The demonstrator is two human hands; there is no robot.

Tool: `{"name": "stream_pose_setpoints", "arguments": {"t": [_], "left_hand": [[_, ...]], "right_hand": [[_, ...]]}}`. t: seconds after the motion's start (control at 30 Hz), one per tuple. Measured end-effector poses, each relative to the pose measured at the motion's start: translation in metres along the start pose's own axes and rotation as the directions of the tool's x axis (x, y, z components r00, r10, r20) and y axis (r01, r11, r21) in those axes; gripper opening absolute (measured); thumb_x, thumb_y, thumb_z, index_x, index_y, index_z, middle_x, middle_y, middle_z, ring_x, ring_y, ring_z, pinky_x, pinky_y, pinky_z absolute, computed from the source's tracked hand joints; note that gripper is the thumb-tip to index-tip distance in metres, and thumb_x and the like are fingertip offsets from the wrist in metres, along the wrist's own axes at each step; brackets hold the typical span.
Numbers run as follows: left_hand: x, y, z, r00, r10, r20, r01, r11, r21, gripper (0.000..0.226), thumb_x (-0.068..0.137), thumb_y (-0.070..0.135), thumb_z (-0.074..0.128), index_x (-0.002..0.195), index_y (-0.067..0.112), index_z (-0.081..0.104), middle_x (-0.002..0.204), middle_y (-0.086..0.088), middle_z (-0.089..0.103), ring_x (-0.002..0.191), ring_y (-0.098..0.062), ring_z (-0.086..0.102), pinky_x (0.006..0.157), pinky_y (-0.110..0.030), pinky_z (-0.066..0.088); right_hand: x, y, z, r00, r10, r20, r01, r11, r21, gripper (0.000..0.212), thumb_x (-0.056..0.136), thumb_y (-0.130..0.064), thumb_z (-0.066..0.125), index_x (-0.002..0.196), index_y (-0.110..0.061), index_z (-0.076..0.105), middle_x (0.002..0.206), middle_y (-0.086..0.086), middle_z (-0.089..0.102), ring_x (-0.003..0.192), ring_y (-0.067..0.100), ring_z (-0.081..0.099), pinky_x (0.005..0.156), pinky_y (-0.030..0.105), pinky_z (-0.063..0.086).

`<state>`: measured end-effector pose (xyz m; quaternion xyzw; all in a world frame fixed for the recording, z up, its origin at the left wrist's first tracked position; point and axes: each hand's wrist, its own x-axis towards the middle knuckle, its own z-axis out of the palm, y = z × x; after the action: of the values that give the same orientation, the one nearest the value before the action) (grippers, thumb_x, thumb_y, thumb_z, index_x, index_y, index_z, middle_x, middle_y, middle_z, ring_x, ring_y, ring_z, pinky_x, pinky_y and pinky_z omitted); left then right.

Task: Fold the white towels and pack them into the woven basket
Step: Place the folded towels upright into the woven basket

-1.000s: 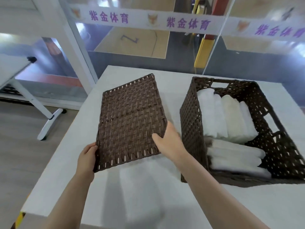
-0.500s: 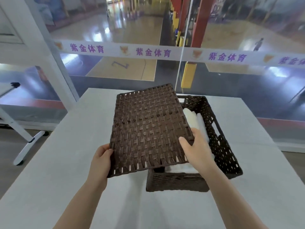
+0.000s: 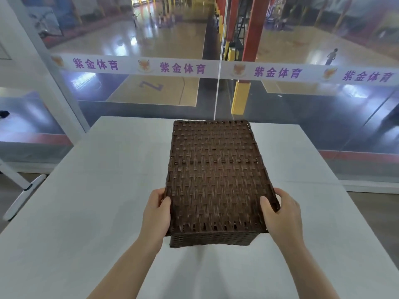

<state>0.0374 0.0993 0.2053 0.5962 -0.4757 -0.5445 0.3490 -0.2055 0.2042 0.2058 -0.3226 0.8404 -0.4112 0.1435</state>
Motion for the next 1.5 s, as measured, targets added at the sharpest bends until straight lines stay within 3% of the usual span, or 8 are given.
{"name": "stream_pose_setpoints", "arguments": {"t": [0.23, 0.33, 0.43, 0.6, 0.77, 0.93, 1.07, 1.5], "left_hand": [[0.000, -0.004, 0.015, 0.998, 0.060, 0.001, -0.059, 0.992, 0.115, 0.023, 0.101, 0.025, 0.037, 0.114, 0.035, 0.053, 0.106, 0.013, 0.062, 0.098, -0.011, 0.062, 0.086, -0.048, 0.055], [0.002, -0.002, 0.018, 0.990, 0.137, 0.031, -0.140, 0.966, 0.216, 0.032, 0.102, 0.023, 0.033, 0.127, 0.033, 0.050, 0.111, 0.018, 0.058, 0.104, -0.008, 0.057, 0.093, -0.040, 0.050], [0.005, -0.003, 0.020, 0.981, 0.183, 0.059, -0.192, 0.943, 0.271, 0.038, 0.103, 0.019, 0.030, 0.134, 0.031, 0.048, 0.116, 0.017, 0.056, 0.108, -0.007, 0.053, 0.094, -0.030, 0.042], [0.010, -0.006, 0.020, 0.975, 0.205, 0.081, -0.220, 0.928, 0.301, 0.039, 0.104, 0.021, 0.029, 0.138, 0.034, 0.044, 0.120, 0.018, 0.054, 0.110, -0.007, 0.051, 0.097, -0.030, 0.041], [0.020, -0.004, 0.015, 0.975, 0.204, 0.086, -0.221, 0.917, 0.332, 0.040, 0.104, 0.021, 0.029, 0.140, 0.032, 0.042, 0.122, 0.015, 0.053, 0.112, -0.010, 0.051, 0.099, -0.034, 0.041], [0.039, 0.000, -0.005, 0.982, 0.158, 0.102, -0.185, 0.911, 0.369, 0.039, 0.104, 0.021, 0.033, 0.138, 0.033, 0.046, 0.120, 0.015, 0.054, 0.113, -0.012, 0.050, 0.098, -0.036, 0.041], [0.039, -0.002, -0.007, 0.977, 0.173, 0.125, -0.209, 0.889, 0.407, 0.039, 0.104, 0.022, 0.030, 0.139, 0.033, 0.044, 0.125, 0.011, 0.056, 0.117, -0.016, 0.053, 0.102, -0.041, 0.043], [0.032, 0.001, 0.001, 0.961, 0.236, 0.144, -0.277, 0.841, 0.465, 0.041, 0.105, 0.023, 0.027, 0.145, 0.028, 0.037, 0.136, 0.007, 0.051, 0.126, -0.018, 0.049, 0.104, -0.035, 0.038]], "right_hand": [[0.008, 0.014, -0.001, 0.995, 0.095, 0.010, -0.095, 0.984, 0.152, 0.028, 0.095, -0.028, 0.057, 0.122, -0.022, 0.056, 0.107, -0.010, 0.058, 0.103, 0.012, 0.055, 0.084, 0.029, 0.041], [0.013, 0.012, 0.000, 0.994, 0.108, 0.010, -0.108, 0.979, 0.171, 0.029, 0.095, -0.028, 0.057, 0.123, -0.021, 0.056, 0.105, -0.010, 0.059, 0.099, 0.012, 0.056, 0.082, 0.028, 0.041], [0.017, 0.010, 0.002, 0.995, 0.101, 0.019, -0.103, 0.983, 0.152, 0.031, 0.095, -0.029, 0.057, 0.124, -0.020, 0.055, 0.103, -0.010, 0.059, 0.096, 0.012, 0.056, 0.081, 0.028, 0.041], [0.020, 0.012, 0.001, 0.991, 0.127, 0.051, -0.135, 0.973, 0.189, 0.029, 0.093, -0.024, 0.059, 0.121, -0.019, 0.052, 0.096, -0.018, 0.058, 0.085, -0.001, 0.057, 0.066, 0.019, 0.041], [0.013, 0.010, 0.004, 0.983, 0.152, 0.099, -0.174, 0.944, 0.281, 0.030, 0.091, -0.020, 0.060, 0.119, -0.020, 0.050, 0.100, -0.015, 0.058, 0.089, 0.000, 0.057, 0.069, 0.025, 0.046], [-0.011, 0.010, 0.020, 0.986, 0.127, 0.107, -0.154, 0.939, 0.307, 0.031, 0.092, -0.017, 0.060, 0.116, -0.025, 0.043, 0.099, -0.016, 0.057, 0.088, 0.001, 0.058, 0.066, 0.021, 0.045], [-0.010, 0.008, 0.021, 0.991, 0.104, 0.080, -0.123, 0.952, 0.281, 0.026, 0.094, -0.022, 0.058, 0.115, -0.024, 0.042, 0.098, -0.016, 0.057, 0.086, 0.000, 0.058, 0.063, 0.019, 0.043], [0.008, 0.011, 0.018, 0.995, 0.060, 0.074, -0.072, 0.983, 0.168, 0.021, 0.095, -0.025, 0.055, 0.112, -0.025, 0.043, 0.101, -0.010, 0.057, 0.085, 0.001, 0.057, 0.061, 0.019, 0.042]]}}
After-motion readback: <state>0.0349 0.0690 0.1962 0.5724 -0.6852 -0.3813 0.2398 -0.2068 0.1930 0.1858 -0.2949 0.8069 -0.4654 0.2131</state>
